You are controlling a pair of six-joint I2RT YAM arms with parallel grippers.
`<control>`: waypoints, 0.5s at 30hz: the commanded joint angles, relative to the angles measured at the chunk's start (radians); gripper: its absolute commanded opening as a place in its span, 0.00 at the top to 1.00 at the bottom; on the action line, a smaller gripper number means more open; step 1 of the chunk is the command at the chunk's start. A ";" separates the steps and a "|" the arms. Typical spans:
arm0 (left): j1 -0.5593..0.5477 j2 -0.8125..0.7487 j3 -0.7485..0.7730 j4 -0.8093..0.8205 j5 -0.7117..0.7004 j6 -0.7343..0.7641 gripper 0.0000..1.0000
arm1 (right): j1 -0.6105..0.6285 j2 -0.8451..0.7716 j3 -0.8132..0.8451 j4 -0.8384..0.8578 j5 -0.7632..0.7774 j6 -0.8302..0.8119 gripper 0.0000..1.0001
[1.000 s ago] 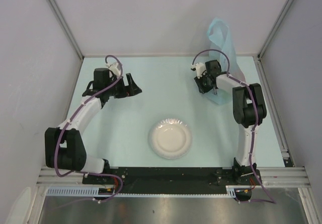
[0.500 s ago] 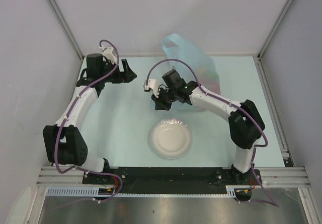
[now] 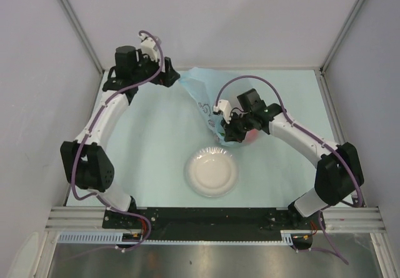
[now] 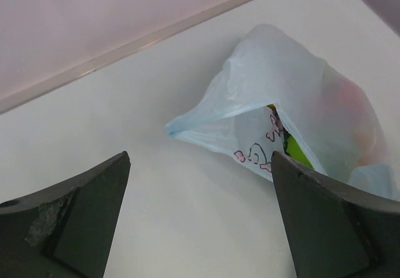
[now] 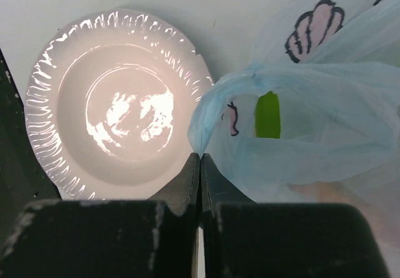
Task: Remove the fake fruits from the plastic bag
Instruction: Adjust the plastic bag at the center of the board.
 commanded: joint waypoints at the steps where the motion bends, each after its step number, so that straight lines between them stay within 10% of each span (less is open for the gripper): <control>1: -0.088 0.042 0.065 -0.021 0.026 0.188 0.00 | 0.005 -0.086 -0.029 0.001 0.000 0.012 1.00; 15: -0.193 0.530 0.646 -0.280 -0.246 0.416 0.11 | -0.099 -0.130 -0.044 0.063 0.010 0.089 1.00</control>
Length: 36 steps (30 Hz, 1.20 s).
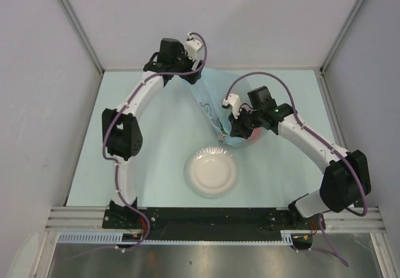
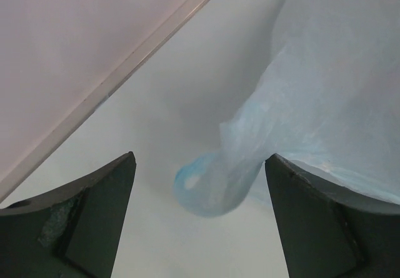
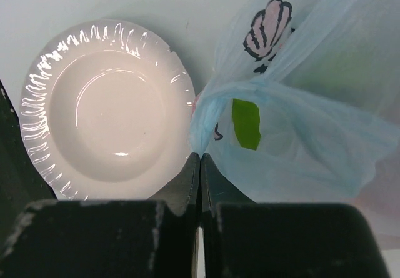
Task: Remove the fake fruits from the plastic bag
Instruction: Adjust the plastic bag at the center of the board.
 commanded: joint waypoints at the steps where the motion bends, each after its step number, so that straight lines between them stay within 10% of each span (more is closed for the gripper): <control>1: 0.009 0.067 0.190 -0.130 -0.027 0.063 0.11 | -0.053 -0.046 -0.002 0.064 0.016 0.056 1.00; 12: 0.019 -0.067 0.001 -0.094 0.240 -0.040 0.08 | -0.159 -0.025 0.013 0.114 0.013 0.124 1.00; 24: 0.052 -0.183 -0.277 0.121 0.209 -0.019 0.05 | -0.181 -0.020 0.015 0.121 -0.001 0.150 1.00; 30: 0.053 -0.056 -0.122 0.089 0.175 -0.010 0.37 | -0.201 -0.020 0.016 0.175 0.039 0.181 1.00; 34: 0.053 -0.033 -0.063 0.063 0.201 0.003 0.89 | -0.210 -0.013 0.047 0.213 0.068 0.214 1.00; 36: 0.056 -0.045 -0.052 0.054 0.198 -0.006 1.00 | -0.216 0.009 0.072 0.273 0.109 0.251 1.00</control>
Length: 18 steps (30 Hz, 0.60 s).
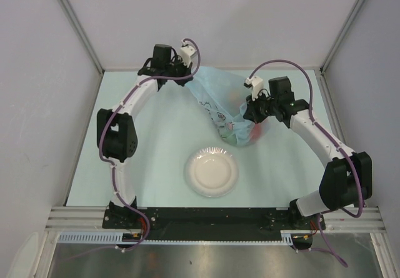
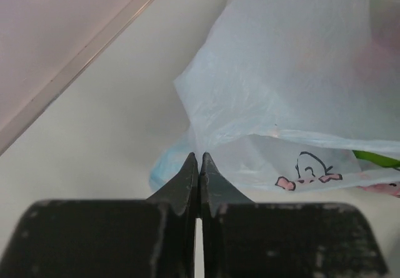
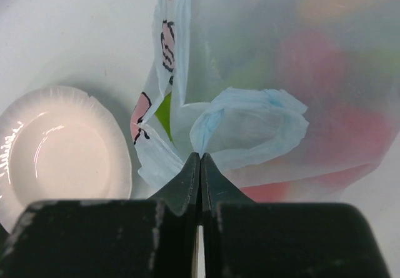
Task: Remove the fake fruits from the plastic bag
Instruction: Adjust the plastic bag at the center of the board.
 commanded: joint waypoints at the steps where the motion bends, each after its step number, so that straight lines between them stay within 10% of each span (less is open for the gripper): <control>1: 0.010 -0.024 0.079 0.003 0.010 -0.017 1.00 | -0.017 0.031 0.114 0.147 0.075 0.077 1.00; 18: 0.243 -0.382 0.140 0.080 -0.066 -0.287 1.00 | 0.042 0.771 1.245 0.354 0.186 0.114 1.00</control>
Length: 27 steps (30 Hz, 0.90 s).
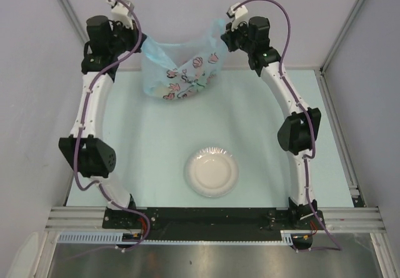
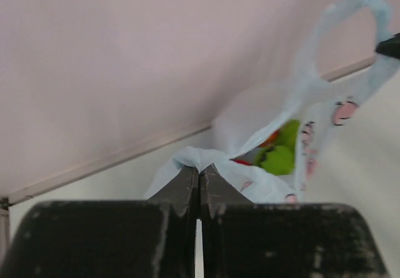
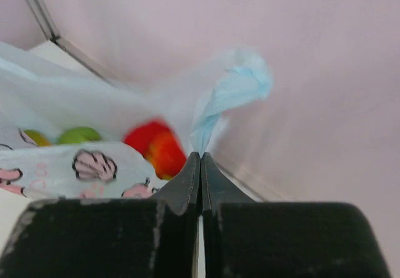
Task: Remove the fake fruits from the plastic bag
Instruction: Adjust the plastic bag at the center of the board.
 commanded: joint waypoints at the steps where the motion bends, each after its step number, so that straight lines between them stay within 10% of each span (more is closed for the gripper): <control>1: -0.017 -0.176 -0.017 0.045 -0.009 -0.021 1.00 | 0.009 0.013 0.114 0.124 0.018 0.006 1.00; 9: -0.038 -0.587 -0.637 -0.053 -0.012 -0.072 1.00 | 0.037 -0.199 -0.471 0.143 -0.108 0.042 1.00; 15: -0.048 -0.726 -1.028 -0.085 -0.003 -0.170 1.00 | 0.118 -0.322 -0.798 0.033 -0.160 0.054 0.52; 19: -0.048 -0.796 -1.033 -0.133 0.046 -0.150 1.00 | 0.141 -0.444 -0.846 -0.051 -0.170 0.045 0.38; 27: -0.048 -0.867 -0.946 -0.151 0.079 -0.118 1.00 | 0.209 -0.580 -0.848 -0.079 -0.128 0.011 0.41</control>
